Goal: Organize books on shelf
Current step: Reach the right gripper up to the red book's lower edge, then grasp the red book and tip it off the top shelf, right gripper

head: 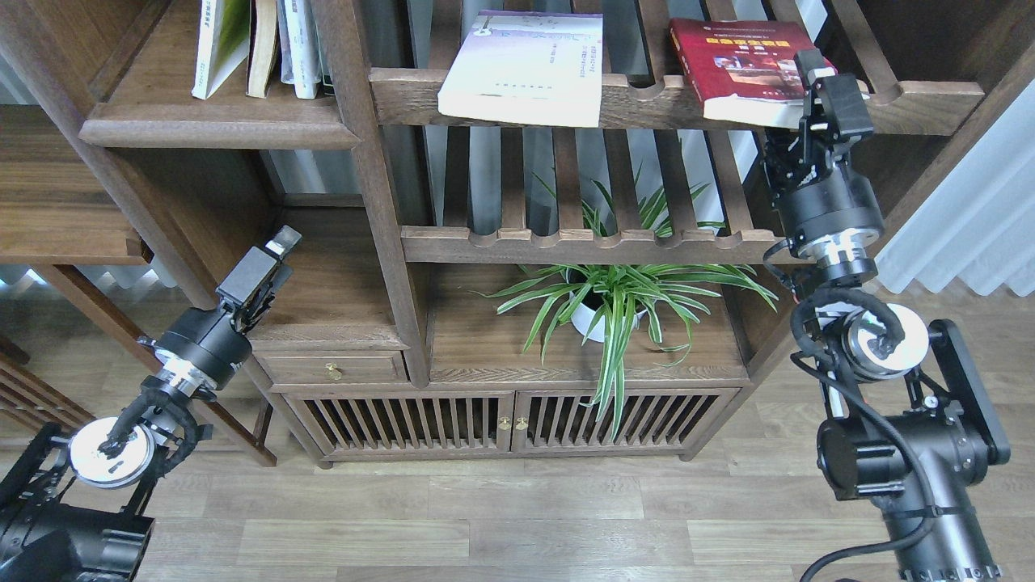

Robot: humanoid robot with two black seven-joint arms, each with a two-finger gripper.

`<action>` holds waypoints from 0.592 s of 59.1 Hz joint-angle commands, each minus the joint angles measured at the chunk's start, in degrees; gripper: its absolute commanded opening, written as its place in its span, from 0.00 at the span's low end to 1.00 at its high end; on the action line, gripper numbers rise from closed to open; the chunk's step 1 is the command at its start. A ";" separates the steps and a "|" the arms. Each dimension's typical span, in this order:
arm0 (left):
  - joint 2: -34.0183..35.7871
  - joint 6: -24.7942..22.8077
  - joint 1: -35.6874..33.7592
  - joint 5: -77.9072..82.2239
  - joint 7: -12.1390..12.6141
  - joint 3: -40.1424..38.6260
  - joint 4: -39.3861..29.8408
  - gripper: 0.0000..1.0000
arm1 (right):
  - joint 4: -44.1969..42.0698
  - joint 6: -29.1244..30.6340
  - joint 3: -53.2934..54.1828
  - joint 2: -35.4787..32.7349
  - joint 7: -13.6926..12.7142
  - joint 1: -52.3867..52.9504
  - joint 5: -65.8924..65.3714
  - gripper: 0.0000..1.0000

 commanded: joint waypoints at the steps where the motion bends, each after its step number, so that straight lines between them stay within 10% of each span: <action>1: -0.06 0.00 0.00 0.00 -0.06 0.10 0.00 1.00 | 0.00 -0.21 0.06 -0.57 0.08 -0.12 -0.09 0.64; 22: -0.07 0.00 0.00 0.00 -0.06 0.10 0.00 1.00 | 0.09 -0.04 0.14 -0.57 2.19 -0.12 0.00 0.30; 35: -0.06 0.00 0.00 0.00 -0.06 0.01 0.00 1.00 | 0.44 0.14 -0.38 -0.66 2.01 -0.47 -0.09 0.26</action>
